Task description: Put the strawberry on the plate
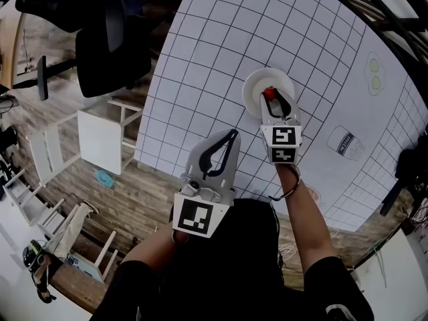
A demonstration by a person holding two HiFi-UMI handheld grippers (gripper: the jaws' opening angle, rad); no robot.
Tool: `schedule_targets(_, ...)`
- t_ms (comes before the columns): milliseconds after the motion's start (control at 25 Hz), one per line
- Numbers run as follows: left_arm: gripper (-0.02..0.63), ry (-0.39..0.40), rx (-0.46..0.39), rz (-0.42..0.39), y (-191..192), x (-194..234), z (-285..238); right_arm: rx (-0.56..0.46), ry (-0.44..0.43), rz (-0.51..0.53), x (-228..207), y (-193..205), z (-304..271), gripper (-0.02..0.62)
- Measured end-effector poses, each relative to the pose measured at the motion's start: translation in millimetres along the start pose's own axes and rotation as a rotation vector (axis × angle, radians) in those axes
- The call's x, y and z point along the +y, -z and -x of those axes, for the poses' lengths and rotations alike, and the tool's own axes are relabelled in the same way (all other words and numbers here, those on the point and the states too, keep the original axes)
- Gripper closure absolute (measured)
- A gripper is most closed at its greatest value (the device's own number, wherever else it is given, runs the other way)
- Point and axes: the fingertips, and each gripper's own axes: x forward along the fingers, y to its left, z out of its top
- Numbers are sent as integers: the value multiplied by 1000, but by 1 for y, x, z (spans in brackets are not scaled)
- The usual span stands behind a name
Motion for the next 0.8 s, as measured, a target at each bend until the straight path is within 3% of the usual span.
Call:
schedule_targets(240, 595, -15, -12, 0, -2, 1, 4, 25, -8, 2, 1, 0, -1, 459)
schedule_targets(800, 595, -37, -20, 2, -5, 7, 21, 19, -11, -47, 6, -3, 4, 374)
